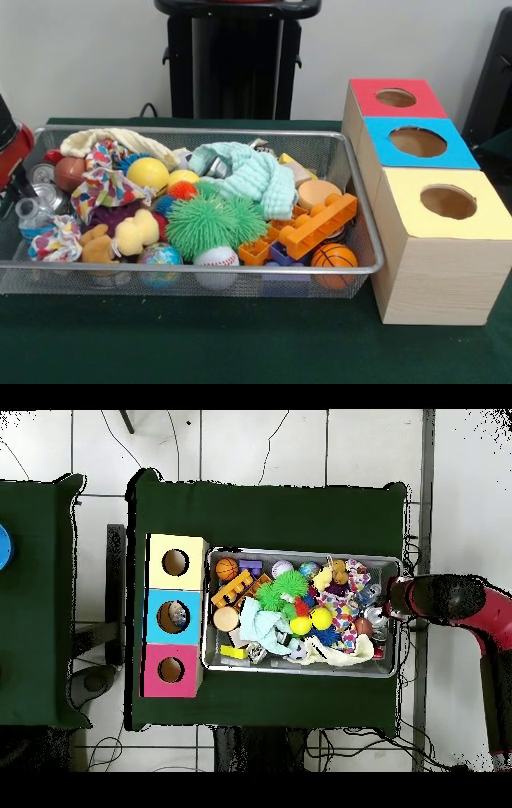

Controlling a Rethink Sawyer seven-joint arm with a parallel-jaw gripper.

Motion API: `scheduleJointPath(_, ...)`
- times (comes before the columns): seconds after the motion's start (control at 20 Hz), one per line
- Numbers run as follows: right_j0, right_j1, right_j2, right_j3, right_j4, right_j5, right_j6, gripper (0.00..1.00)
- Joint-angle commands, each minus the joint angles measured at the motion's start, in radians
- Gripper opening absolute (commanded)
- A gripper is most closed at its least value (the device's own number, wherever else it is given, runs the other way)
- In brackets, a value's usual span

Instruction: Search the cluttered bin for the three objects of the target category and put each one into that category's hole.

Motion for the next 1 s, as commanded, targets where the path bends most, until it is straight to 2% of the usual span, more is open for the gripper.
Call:
scheduleJointPath(0.05, -0.004, 0.018, 0.075, 0.163, 0.017, -0.049, -0.141, 0.00)
scheduleJointPath(0.25, -0.021, -0.019, 0.103, 0.219, 0.048, -0.044, -0.112, 0.00)
scheduleJointPath(0.4, -0.025, -0.068, 0.122, 0.266, 0.072, -0.034, -0.067, 0.00)
scheduleJointPath(0.6, -0.028, -0.130, 0.153, 0.325, 0.093, -0.036, -0.051, 0.00)
scheduleJointPath(0.8, -0.022, -0.176, 0.163, 0.361, 0.117, -0.053, 0.006, 0.00)
scheduleJointPath(1.0, -0.027, -0.189, 0.190, 0.394, 0.134, -0.082, 0.019, 0.00)
